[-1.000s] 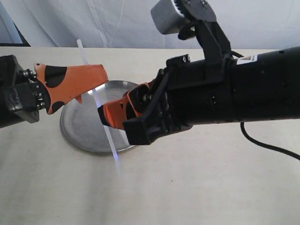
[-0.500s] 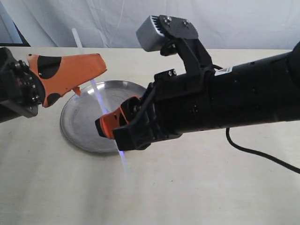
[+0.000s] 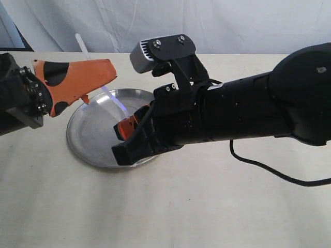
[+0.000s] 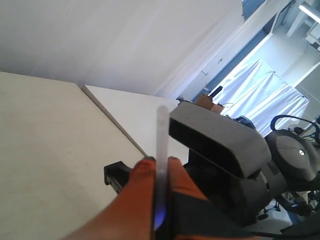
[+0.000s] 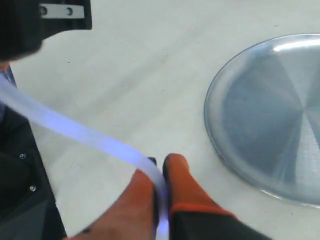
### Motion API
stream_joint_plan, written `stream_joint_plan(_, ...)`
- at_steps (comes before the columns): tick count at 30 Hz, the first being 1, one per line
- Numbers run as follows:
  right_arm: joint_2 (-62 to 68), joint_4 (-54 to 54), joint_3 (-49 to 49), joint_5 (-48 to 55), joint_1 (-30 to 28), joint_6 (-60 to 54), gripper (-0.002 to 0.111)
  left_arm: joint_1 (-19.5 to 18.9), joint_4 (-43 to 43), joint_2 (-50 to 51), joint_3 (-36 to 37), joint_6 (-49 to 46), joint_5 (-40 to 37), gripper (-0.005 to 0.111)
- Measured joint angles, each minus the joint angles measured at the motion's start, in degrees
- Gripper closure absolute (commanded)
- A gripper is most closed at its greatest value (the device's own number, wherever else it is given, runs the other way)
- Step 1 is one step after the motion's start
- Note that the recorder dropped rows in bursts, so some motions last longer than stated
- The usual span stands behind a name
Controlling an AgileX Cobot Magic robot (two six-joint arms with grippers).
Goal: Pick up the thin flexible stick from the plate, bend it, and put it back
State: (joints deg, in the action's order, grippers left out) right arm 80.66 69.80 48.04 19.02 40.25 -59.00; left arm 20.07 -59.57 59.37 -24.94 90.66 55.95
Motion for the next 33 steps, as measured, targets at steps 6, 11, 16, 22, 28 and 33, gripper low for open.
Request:
stream_joint_plan(6,-0.01,-0.22,0.00,4.14,0.00,-0.03,0.108,0.00,-1.37,0.00,0.00,0.00,-2.67,0.107)
stream_joint_plan(11,-2.68,-0.34,-0.51,11.49,-0.32,0.47,0.108,0.00,-1.92,-0.47,-0.11,0.21,-5.71,0.107)
stream_joint_plan(16,-7.45,-0.38,-0.61,16.10,-0.63,0.95,0.108,0.00,-1.92,-0.60,-0.44,-1.29,-6.74,0.107)
stream_joint_plan(22,-11.84,-0.38,-0.61,16.93,-0.63,1.16,0.108,0.00,-1.92,-0.82,-0.58,-4.63,-6.05,0.107)
stream_joint_plan(28,-12.30,-0.92,-0.61,16.93,-0.63,1.27,0.108,0.00,-1.23,-0.82,-0.58,-5.69,-5.93,0.107)
stream_joint_plan(33,-11.71,-1.82,-0.61,17.17,-0.67,1.27,0.108,0.10,1.52,-0.82,-0.58,-5.95,-4.52,0.102)
